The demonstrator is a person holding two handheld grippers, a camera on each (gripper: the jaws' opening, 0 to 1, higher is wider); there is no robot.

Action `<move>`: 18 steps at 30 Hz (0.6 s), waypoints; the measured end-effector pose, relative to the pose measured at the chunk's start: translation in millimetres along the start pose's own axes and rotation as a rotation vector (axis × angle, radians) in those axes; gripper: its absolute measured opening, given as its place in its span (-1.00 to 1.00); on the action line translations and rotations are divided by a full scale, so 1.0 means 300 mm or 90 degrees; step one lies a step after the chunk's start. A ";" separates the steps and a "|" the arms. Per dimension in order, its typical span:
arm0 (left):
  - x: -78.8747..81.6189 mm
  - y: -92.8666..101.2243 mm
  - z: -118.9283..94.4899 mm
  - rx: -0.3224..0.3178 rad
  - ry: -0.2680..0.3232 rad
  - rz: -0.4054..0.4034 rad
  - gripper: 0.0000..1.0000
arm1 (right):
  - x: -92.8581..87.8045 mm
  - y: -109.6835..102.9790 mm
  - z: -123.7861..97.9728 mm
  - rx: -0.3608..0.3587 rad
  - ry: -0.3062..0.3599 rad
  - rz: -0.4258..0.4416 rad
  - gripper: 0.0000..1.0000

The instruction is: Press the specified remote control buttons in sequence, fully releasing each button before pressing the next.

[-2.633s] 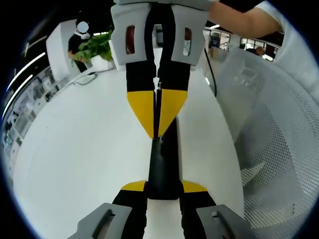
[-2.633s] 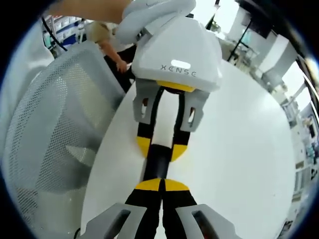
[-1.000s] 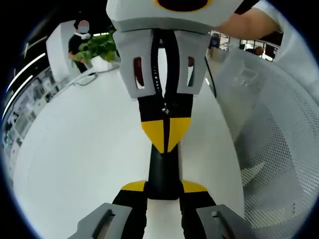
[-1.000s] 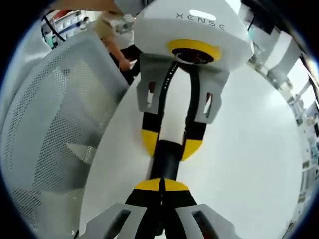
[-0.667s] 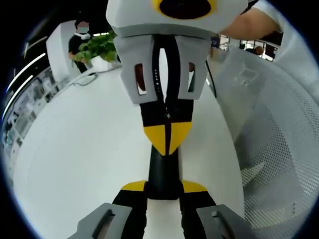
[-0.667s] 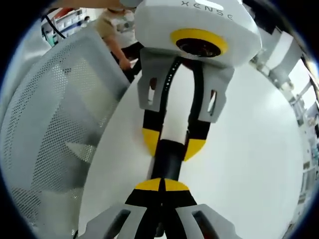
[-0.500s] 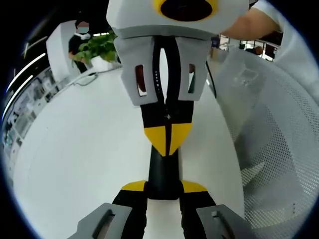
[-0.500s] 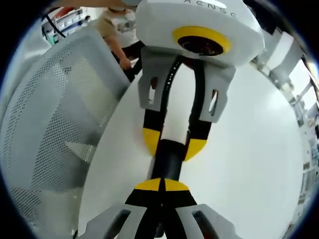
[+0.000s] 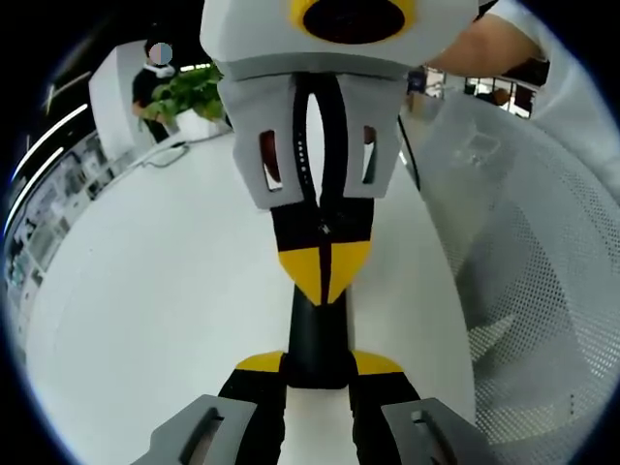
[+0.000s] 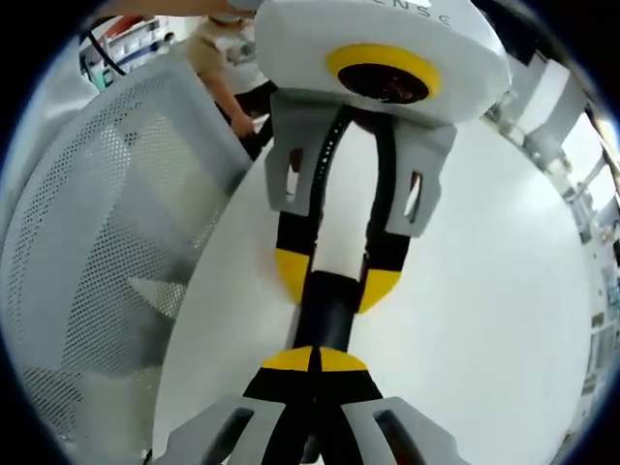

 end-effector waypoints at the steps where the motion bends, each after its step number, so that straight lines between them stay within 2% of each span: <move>1: 0.000 0.001 -0.001 0.000 0.000 0.000 -0.53 | -0.001 0.001 0.000 0.001 0.002 0.003 -1.00; 10: 0.000 -0.001 0.000 0.003 -0.001 0.000 -0.53 | 0.004 0.001 0.005 -0.001 -0.009 0.014 -1.00; 18: 0.000 0.000 0.001 0.003 -0.003 0.001 -0.53 | 0.000 0.000 0.005 0.002 -0.002 0.032 -1.00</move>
Point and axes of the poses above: the point that each gripper's makers call its tool centre point, and the gripper's own axes: z roughly forward along the fingers, y roughly to its right, x roughly out of its top, the point moved 6 cm from there along -z, roughly backward along the fingers, and after that the axes turned 7 degrees about z, right-handed, at the moved point
